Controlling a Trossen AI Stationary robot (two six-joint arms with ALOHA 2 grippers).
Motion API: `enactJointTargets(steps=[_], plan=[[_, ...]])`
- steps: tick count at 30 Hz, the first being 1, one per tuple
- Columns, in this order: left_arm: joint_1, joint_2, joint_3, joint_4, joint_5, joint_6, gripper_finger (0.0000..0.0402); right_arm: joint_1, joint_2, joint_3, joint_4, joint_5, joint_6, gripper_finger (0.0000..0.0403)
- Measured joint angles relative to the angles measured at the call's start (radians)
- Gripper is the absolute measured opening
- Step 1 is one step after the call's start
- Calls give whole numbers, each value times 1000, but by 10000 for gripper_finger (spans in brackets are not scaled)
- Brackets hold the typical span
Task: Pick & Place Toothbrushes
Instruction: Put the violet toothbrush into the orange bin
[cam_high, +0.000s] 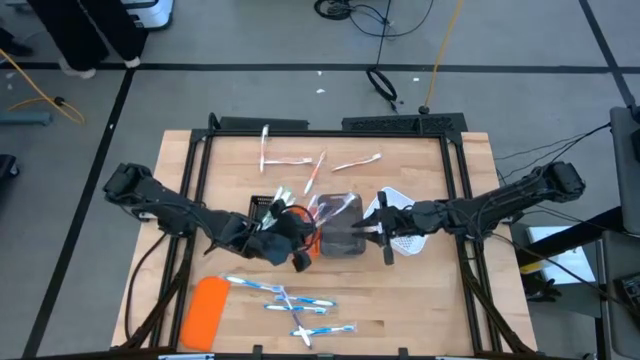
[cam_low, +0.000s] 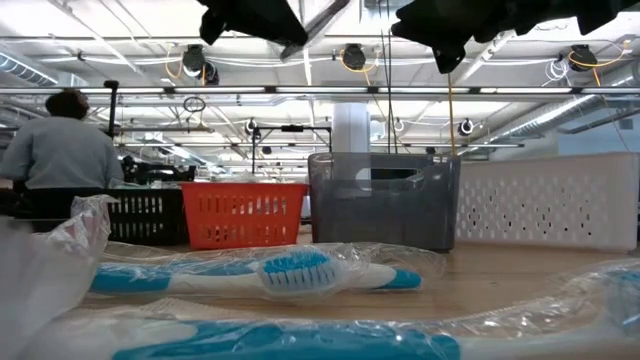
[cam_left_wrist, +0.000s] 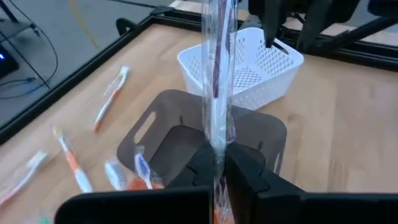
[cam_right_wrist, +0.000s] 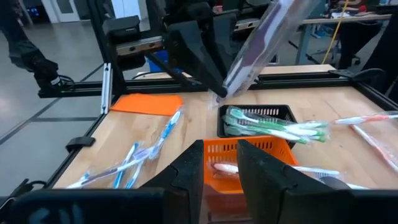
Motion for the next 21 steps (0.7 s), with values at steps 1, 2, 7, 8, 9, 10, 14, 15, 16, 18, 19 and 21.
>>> enactJointTargets(steps=[1,2,7,8,9,10,14,15,16,18,19,21], plan=[[7,0,0,-6,1,-10,14,-4,0,0,1,-1,0,86],[15,0,0,-22,0,-34,14,-6,0,0,0,-2,0,86],[35,0,-40,-62,-6,-165,5,-6,0,0,-2,-3,-5,86],[37,0,-60,-62,-6,-198,8,-6,0,0,-3,-4,-8,86],[37,0,-82,-63,-5,-232,11,-6,0,0,-3,-4,-9,86],[37,0,-104,-63,-4,-270,13,-6,0,0,-4,-4,-11,86],[30,0,-198,25,-3,-357,5,-7,0,0,-4,-4,-26,86],[27,0,-221,71,3,-365,5,-7,0,0,-4,-4,-28,86],[26,0,-242,117,15,-373,7,-7,0,0,-4,-4,-29,86],[25,0,-281,209,46,-388,13,-7,0,0,-5,-3,-30,86],[26,1,-299,244,55,-395,13,-7,0,0,-5,-3,-30,86],[26,16,-328,292,53,-405,9,-7,0,0,-5,-3,-30,86]])
